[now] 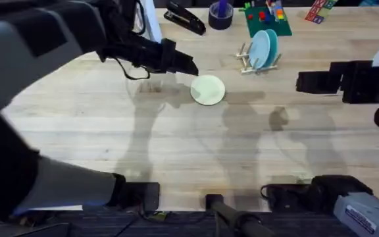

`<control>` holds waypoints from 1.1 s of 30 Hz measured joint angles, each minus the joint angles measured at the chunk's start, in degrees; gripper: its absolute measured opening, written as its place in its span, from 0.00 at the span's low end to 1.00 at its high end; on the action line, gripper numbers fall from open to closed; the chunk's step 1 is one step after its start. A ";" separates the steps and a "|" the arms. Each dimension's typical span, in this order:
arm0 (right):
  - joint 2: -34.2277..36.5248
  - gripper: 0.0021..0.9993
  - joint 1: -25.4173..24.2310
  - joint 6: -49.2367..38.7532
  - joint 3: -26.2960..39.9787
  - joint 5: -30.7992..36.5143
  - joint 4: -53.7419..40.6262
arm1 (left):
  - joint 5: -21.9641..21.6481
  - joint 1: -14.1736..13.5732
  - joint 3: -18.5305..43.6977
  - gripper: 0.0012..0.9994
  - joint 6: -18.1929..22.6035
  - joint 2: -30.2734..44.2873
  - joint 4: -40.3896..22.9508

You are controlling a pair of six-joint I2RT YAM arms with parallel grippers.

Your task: Pick up the plates from the table one by one and place each into a slot on the dish rack.

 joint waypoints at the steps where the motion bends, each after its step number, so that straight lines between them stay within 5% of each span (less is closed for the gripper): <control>1: 0.00 1.00 0.00 0.00 0.00 0.00 0.00 | 0.23 0.00 -0.02 0.04 0.18 1.09 1.21; 9: 0.00 1.00 0.00 0.02 0.00 0.00 0.00 | 2.19 0.00 -4.26 0.04 0.35 5.58 11.08; 33: 0.00 0.99 0.00 0.00 0.00 0.00 0.00 | 1.73 0.00 -4.94 0.04 -1.35 18.17 15.16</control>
